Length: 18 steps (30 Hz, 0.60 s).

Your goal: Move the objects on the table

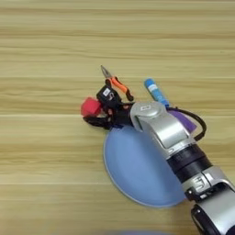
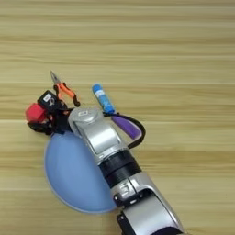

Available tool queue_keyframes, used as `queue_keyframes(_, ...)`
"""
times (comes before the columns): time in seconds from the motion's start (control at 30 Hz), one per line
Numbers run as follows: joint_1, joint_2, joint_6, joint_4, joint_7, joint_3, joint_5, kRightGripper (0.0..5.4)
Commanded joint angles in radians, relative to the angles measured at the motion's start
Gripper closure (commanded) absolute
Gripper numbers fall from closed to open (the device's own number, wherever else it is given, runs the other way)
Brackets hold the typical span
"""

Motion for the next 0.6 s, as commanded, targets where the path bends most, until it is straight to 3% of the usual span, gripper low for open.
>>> queue_keyframes(0.03, -0.065, 0.002, -0.009, -0.103, -0.014, -0.031, 0.018, 1.59)
queue_keyframes(0.4, -0.089, -0.047, 0.072, -0.295, -0.01, -0.126, 0.075, 0.53)
queue_keyframes(0.6, -0.093, -0.132, 0.094, -0.347, 0.023, -0.218, 0.128, 0.02)
